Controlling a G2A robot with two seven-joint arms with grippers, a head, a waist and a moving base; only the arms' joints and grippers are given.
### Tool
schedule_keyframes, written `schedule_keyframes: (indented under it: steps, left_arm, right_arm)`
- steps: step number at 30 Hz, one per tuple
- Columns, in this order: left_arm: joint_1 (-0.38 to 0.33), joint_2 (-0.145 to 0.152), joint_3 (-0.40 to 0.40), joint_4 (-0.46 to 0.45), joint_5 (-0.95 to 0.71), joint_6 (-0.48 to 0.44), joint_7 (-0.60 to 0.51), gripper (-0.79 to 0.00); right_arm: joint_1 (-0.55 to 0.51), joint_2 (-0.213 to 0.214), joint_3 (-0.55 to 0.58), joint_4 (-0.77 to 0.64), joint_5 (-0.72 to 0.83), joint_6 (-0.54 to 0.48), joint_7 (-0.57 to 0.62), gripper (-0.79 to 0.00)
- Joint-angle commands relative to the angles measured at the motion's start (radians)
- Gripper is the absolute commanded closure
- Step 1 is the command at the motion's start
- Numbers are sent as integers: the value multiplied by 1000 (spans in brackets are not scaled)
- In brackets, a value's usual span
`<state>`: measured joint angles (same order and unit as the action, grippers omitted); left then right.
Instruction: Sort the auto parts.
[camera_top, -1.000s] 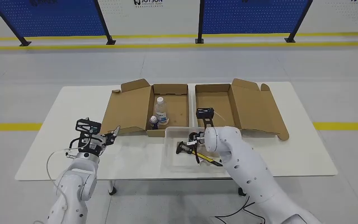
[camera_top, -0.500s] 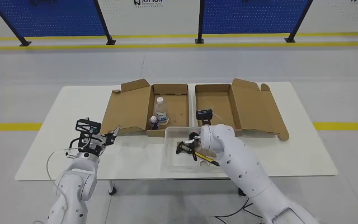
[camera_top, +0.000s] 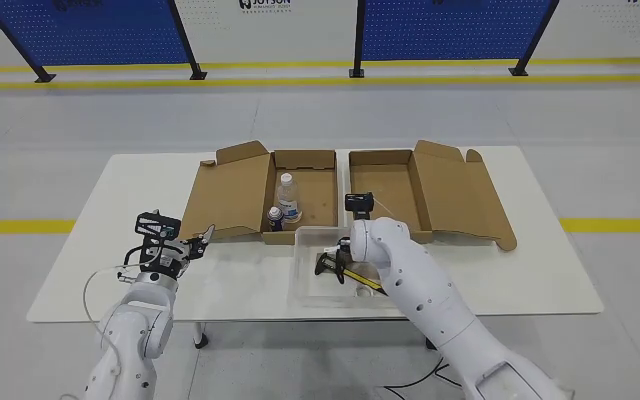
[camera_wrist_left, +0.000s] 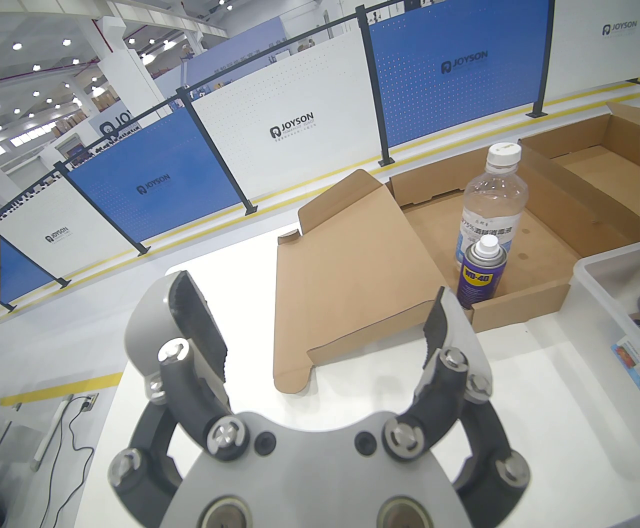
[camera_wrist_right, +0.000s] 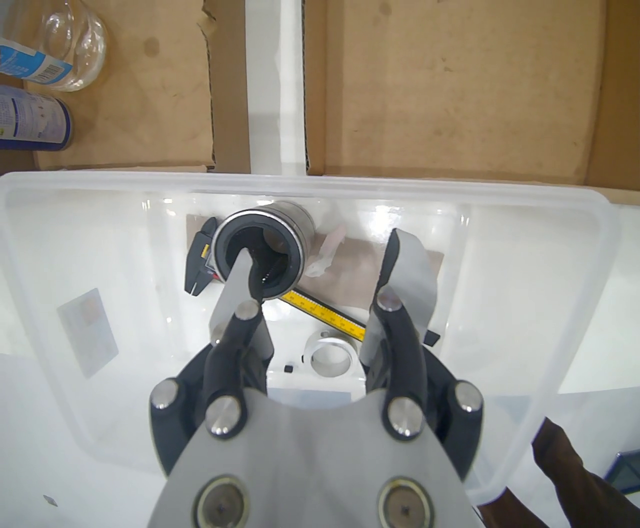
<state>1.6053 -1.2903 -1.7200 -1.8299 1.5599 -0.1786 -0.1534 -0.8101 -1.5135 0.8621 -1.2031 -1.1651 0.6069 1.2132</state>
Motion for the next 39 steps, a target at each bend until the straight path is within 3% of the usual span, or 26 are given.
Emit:
schedule_keyframes:
  steps: [1, 3, 5, 20, 21, 22, 23, 24, 31, 39]
  left_arm:
    - [0, 0, 0, 0, 0, 0, 0, -785]
    - [0, 0, 0, 0, 0, 0, 0, -785]
    - [0, 0, 0, 0, 0, 0, 0, -785]
    - [0, 0, 0, 0, 0, 0, 0, -785]
    - [0, 0, 0, 0, 0, 0, 0, -785]
    - [0, 0, 0, 0, 0, 0, 0, -785]
    - [0, 0, 0, 0, 0, 0, 0, -785]
    - [0, 0, 0, 0, 0, 0, 0, -785]
    - [0, 0, 0, 0, 0, 0, 0, -785]
    - [0, 0, 0, 0, 0, 0, 0, -785]
  right_arm:
    - [0, -3, 1, 9, 0, 0, 0, -465]
    - [1, -8, 0, 18, -2, 2, -2, -459]
    - [2, -12, -2, 28, -1, 2, -2, -388]
    - [-6, -32, 17, 77, -5, -14, 14, -302]
    - [-7, -33, 18, 79, -8, -14, 14, -280]
    - [-8, -33, 20, 79, -10, -13, 13, -203]
    - [-10, -34, 23, 78, -10, -13, 13, -65]
    - [-12, -35, 25, 77, -12, -13, 13, 0]
    - [-31, -35, 51, 43, -32, -21, 21, 0]
    - [-153, -13, 170, -210, -48, -19, 19, 0]
